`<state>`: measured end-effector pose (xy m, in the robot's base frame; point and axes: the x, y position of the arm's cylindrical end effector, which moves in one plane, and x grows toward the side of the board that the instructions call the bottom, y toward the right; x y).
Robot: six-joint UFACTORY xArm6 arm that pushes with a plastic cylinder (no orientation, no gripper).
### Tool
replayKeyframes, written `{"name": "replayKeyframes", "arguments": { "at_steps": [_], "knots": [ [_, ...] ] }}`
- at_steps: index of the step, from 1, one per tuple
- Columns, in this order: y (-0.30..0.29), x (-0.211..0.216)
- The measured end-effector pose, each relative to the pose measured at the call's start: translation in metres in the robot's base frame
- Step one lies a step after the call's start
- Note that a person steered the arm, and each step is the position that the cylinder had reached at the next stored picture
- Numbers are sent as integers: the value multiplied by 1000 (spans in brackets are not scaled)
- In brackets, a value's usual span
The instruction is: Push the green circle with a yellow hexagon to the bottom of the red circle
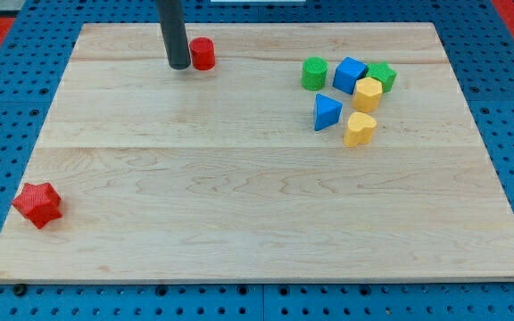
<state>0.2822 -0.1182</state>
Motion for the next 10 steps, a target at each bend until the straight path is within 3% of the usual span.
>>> {"name": "replayKeyframes", "arguments": {
  "at_steps": [3,5,7,8,10],
  "knots": [
    [61,-18],
    [65,64],
    [136,193],
    [212,202],
    [239,147]
  ]
}}
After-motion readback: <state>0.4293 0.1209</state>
